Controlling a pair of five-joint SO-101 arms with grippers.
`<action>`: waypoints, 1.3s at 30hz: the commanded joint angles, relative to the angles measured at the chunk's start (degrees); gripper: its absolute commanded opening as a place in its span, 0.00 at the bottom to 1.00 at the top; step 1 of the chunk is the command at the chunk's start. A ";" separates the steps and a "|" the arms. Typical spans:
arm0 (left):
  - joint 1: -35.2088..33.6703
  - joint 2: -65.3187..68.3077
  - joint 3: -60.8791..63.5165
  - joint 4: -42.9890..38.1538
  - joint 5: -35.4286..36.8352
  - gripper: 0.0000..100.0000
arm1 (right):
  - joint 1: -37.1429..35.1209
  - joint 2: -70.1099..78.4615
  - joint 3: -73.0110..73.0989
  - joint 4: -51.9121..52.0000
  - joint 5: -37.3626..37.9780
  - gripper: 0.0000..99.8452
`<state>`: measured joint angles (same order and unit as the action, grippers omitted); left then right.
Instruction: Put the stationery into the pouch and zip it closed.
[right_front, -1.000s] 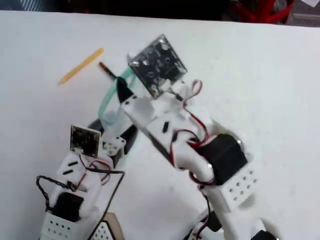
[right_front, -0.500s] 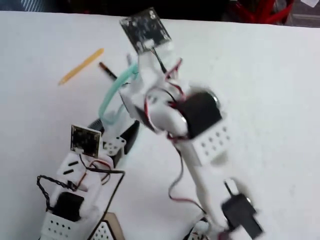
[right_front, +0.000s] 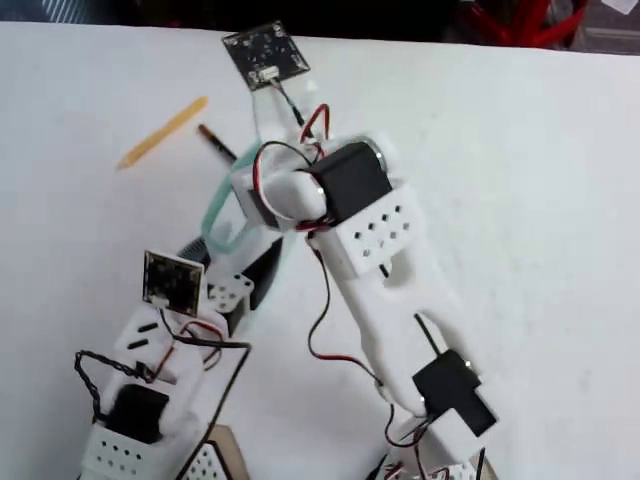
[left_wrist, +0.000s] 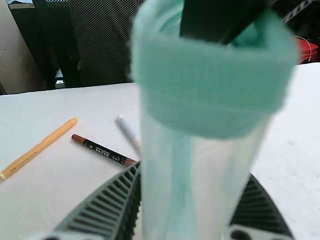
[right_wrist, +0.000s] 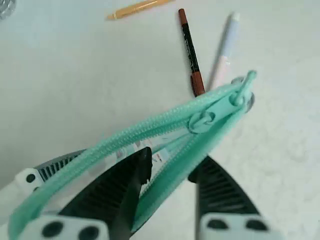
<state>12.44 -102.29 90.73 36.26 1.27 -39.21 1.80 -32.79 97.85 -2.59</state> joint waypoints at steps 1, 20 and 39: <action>0.40 -0.22 -0.88 0.18 0.35 0.25 | -0.31 -1.45 1.14 0.66 4.92 0.02; 0.13 -0.31 -23.47 25.41 -1.41 0.30 | 15.16 -3.82 -8.62 0.66 34.90 0.02; -2.51 0.13 -23.38 20.92 -4.22 0.29 | 18.86 -20.62 4.57 1.01 61.80 0.02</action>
<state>5.93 -103.08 65.93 60.35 -2.51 -21.10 -17.36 -32.79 98.81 55.69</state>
